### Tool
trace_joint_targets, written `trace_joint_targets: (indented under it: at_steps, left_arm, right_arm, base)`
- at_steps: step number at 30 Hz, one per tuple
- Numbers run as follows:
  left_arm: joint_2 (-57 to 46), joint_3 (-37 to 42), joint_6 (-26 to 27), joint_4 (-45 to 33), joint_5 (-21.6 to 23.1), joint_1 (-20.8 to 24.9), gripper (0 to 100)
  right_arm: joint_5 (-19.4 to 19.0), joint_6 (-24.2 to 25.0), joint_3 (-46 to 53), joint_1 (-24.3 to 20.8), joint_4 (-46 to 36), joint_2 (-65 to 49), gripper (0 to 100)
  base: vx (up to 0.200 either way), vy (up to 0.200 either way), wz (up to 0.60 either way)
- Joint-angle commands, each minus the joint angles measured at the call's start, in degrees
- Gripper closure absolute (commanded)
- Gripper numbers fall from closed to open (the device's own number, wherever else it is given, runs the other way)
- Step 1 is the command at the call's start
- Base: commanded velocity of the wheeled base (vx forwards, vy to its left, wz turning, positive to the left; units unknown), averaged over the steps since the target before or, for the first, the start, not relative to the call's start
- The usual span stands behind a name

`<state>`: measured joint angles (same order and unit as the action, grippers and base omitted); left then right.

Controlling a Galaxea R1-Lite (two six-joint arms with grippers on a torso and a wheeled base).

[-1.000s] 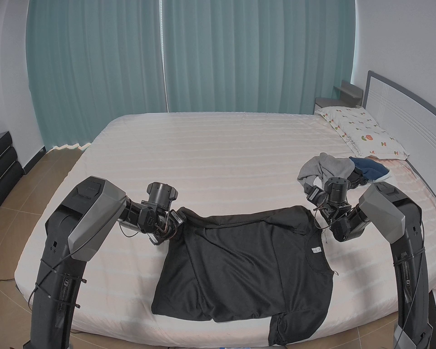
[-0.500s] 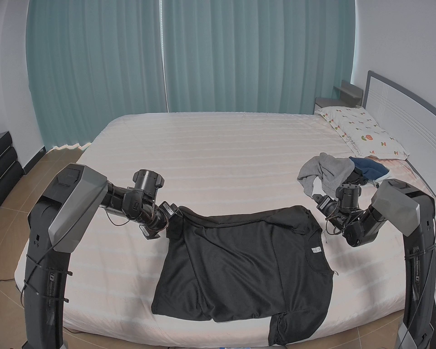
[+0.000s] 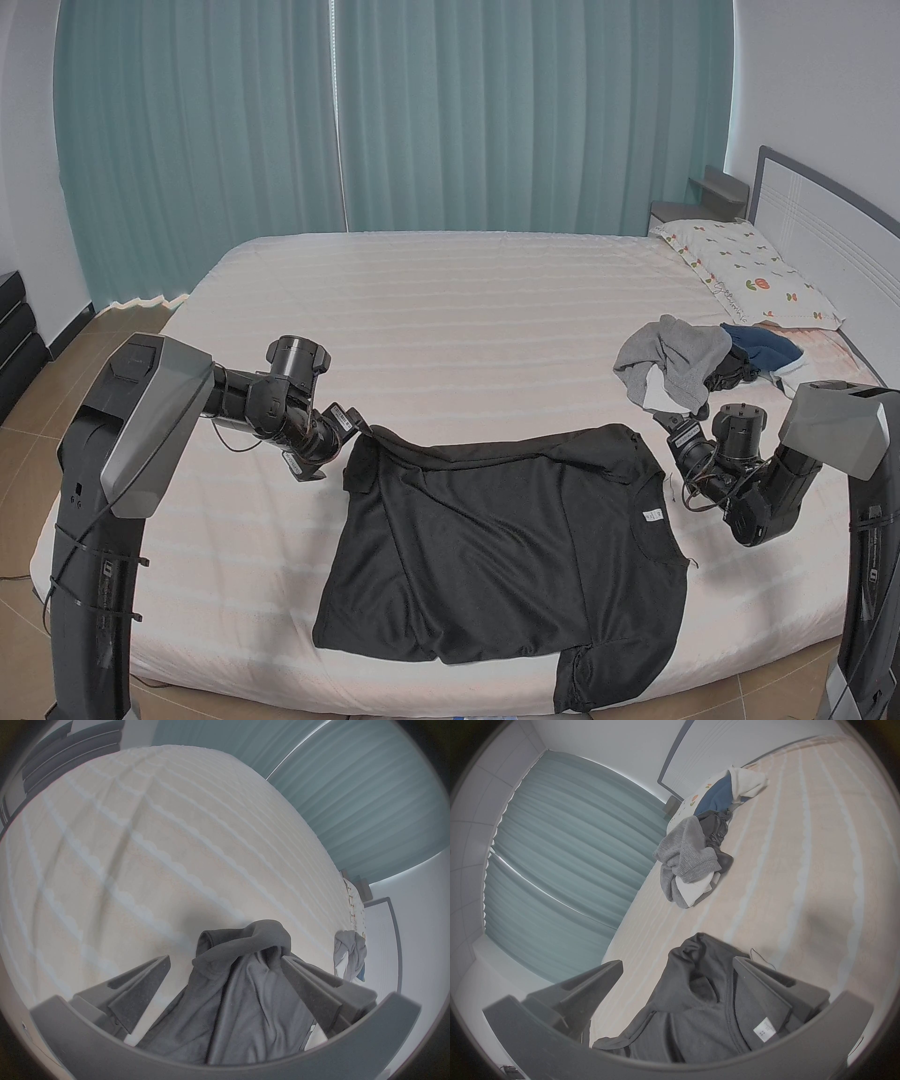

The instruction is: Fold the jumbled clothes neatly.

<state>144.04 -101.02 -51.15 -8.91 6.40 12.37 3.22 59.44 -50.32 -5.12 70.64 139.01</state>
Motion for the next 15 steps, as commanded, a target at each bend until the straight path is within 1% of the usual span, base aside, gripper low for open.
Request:
trace_joint_targets:
  at_steps: [1,4,9,10,13,14,15]
  left_arm:
    - [4.8,-2.9,-0.5,1.4,0.5,1.2,0]
    - [6.5,-3.2,-0.4,3.6,-0.2,1.9,0]
    - [7.7,-4.6,-0.9,4.3,-0.2,1.8,0]
    - [9.1,-6.3,-1.0,5.2,-0.9,1.7,100]
    - [10.4,-7.8,-2.0,6.2,-3.5,1.5,100]
    - [10.4,-7.8,-2.0,6.2,-3.5,1.5,100]
    - [11.1,-10.0,-5.9,8.1,-5.9,1.2,100]
  right_arm:
    - [-1.3,0.7,3.0,0.7,2.3,1.6,0]
    - [-1.9,0.8,3.4,0.7,2.3,2.0,0]
    - [-1.9,0.9,3.4,0.5,2.5,3.1,0]
    - [-1.8,0.9,3.4,0.5,2.7,3.3,0]
    - [-1.8,0.8,4.0,0.4,3.8,3.5,0]
    - [-1.8,0.8,4.0,0.4,3.8,3.5,0]
    - [-1.7,0.6,5.1,0.2,5.7,3.7,0]
  base:
    - [0.0,0.0,0.0]
    - [0.0,0.0,0.0]
    - [0.0,0.0,0.0]
    - [0.0,0.0,0.0]
    - [0.0,0.0,0.0]
    - [0.0,0.0,0.0]
    - [0.0,0.0,0.0]
